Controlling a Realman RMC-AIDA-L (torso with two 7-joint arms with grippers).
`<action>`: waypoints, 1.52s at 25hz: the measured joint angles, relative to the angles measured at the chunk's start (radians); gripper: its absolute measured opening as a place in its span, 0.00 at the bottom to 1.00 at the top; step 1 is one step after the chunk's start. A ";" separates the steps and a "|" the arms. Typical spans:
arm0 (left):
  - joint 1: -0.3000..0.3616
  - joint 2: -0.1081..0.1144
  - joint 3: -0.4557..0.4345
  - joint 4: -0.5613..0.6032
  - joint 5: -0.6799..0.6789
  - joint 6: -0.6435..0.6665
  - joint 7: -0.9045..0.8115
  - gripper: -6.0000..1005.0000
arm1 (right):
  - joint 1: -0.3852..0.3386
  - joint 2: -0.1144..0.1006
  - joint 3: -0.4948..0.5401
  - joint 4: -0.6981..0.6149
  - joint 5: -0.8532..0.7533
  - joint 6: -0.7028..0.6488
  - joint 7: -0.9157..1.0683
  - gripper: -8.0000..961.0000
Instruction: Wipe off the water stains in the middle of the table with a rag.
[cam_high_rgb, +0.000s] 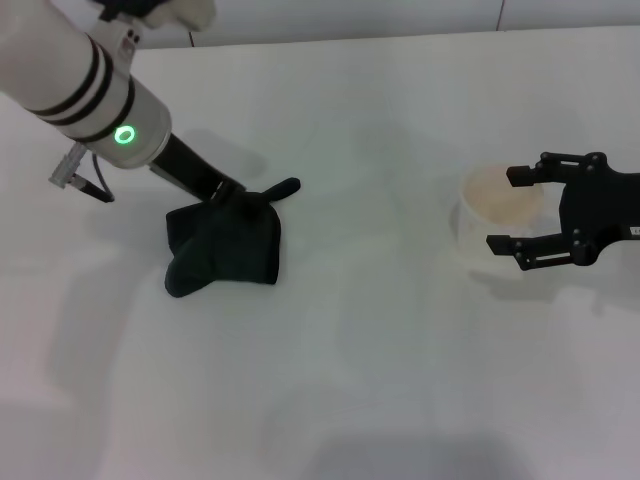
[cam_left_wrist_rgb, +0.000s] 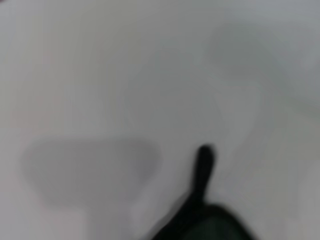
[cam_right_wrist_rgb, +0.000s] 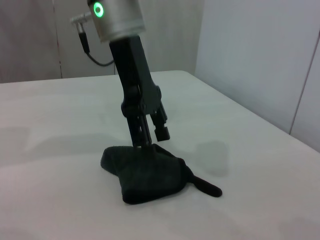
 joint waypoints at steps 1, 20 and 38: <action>0.014 0.001 -0.002 0.028 -0.030 0.014 0.010 0.62 | -0.001 0.000 0.003 0.000 0.000 0.000 0.000 0.91; 0.370 0.005 -0.299 0.092 -0.527 0.099 0.512 0.89 | -0.011 -0.003 0.039 -0.004 -0.010 -0.023 0.056 0.91; 0.473 0.005 -0.437 -0.318 -0.845 0.064 1.342 0.89 | -0.020 -0.002 0.039 0.045 -0.006 -0.015 0.050 0.91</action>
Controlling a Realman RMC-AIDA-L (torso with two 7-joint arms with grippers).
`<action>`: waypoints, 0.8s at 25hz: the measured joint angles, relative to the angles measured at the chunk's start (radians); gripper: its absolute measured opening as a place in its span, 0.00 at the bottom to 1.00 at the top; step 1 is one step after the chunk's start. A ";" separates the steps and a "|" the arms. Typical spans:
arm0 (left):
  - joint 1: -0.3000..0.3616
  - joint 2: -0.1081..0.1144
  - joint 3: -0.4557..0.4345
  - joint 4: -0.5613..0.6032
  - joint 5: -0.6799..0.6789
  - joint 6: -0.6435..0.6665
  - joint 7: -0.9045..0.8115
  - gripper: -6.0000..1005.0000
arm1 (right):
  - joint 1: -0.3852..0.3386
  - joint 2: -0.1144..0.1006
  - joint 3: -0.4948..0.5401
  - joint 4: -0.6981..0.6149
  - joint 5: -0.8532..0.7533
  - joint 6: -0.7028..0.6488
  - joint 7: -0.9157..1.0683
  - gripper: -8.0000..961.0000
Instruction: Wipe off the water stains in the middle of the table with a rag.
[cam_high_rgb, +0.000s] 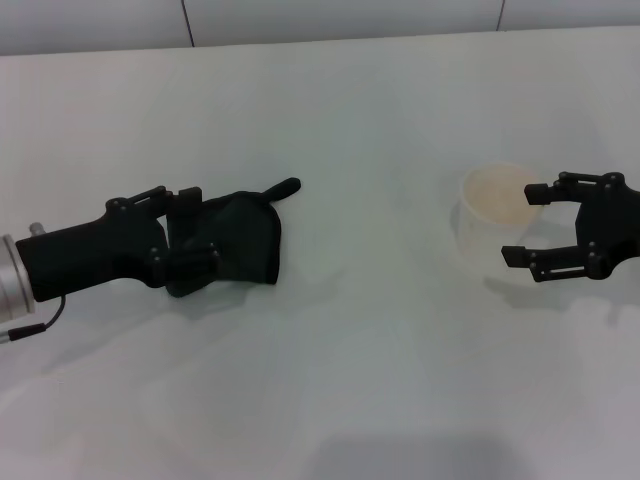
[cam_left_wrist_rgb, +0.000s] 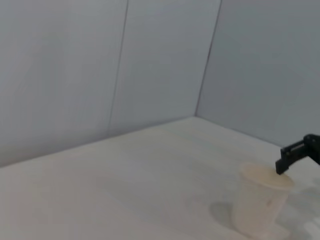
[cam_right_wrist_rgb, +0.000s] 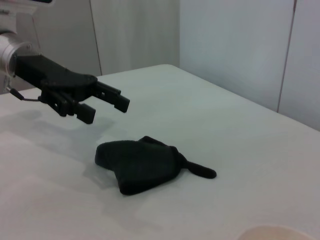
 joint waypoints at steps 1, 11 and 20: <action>0.001 0.002 -0.001 -0.009 -0.005 0.002 0.001 0.89 | -0.001 0.000 -0.001 0.000 -0.002 0.000 -0.003 0.91; -0.009 0.027 0.008 -0.022 0.085 0.039 -0.116 0.89 | -0.014 -0.001 0.000 0.007 -0.021 0.012 -0.016 0.91; -0.012 0.034 0.003 -0.021 0.092 0.049 -0.123 0.89 | -0.013 -0.002 -0.004 0.002 -0.010 0.003 -0.019 0.91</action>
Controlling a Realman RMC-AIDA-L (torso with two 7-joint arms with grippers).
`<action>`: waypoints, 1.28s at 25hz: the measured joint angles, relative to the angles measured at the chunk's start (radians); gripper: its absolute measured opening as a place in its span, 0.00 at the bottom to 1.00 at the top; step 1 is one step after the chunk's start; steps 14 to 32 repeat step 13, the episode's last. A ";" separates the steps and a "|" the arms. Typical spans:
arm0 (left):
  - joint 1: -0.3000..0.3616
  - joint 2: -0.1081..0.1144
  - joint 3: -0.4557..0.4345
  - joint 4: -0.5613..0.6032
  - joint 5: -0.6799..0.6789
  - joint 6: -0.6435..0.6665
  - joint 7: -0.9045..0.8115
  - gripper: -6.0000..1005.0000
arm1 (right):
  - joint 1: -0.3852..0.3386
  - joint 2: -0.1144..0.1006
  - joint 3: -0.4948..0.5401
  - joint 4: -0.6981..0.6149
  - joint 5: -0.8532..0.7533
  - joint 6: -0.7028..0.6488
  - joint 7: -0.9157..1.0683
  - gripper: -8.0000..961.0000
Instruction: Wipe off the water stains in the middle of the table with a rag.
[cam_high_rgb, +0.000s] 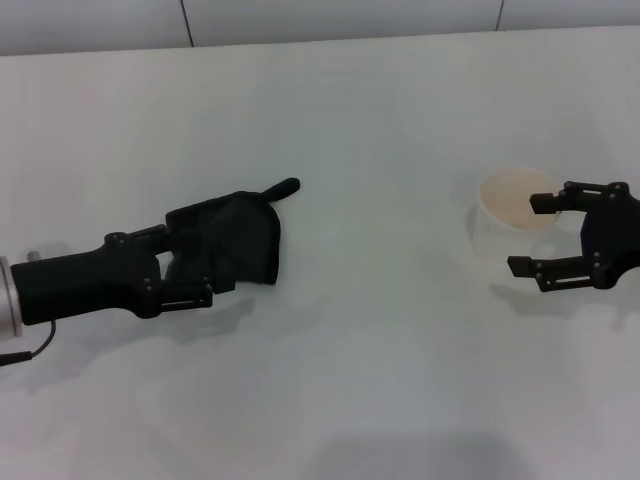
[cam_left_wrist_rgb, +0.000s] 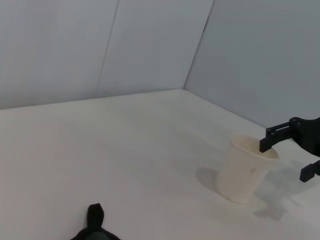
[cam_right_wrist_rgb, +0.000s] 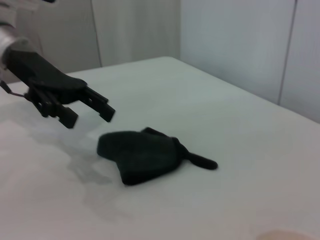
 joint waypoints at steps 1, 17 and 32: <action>0.000 0.000 0.000 0.000 0.000 0.000 0.000 0.89 | 0.003 0.000 -0.002 -0.001 0.004 -0.004 0.000 0.91; -0.001 0.000 -0.013 -0.001 -0.002 -0.014 0.001 0.89 | -0.008 -0.001 0.006 -0.016 0.092 -0.077 -0.049 0.91; -0.001 0.000 -0.013 -0.001 -0.002 -0.014 0.001 0.89 | -0.008 -0.001 0.006 -0.016 0.092 -0.077 -0.049 0.91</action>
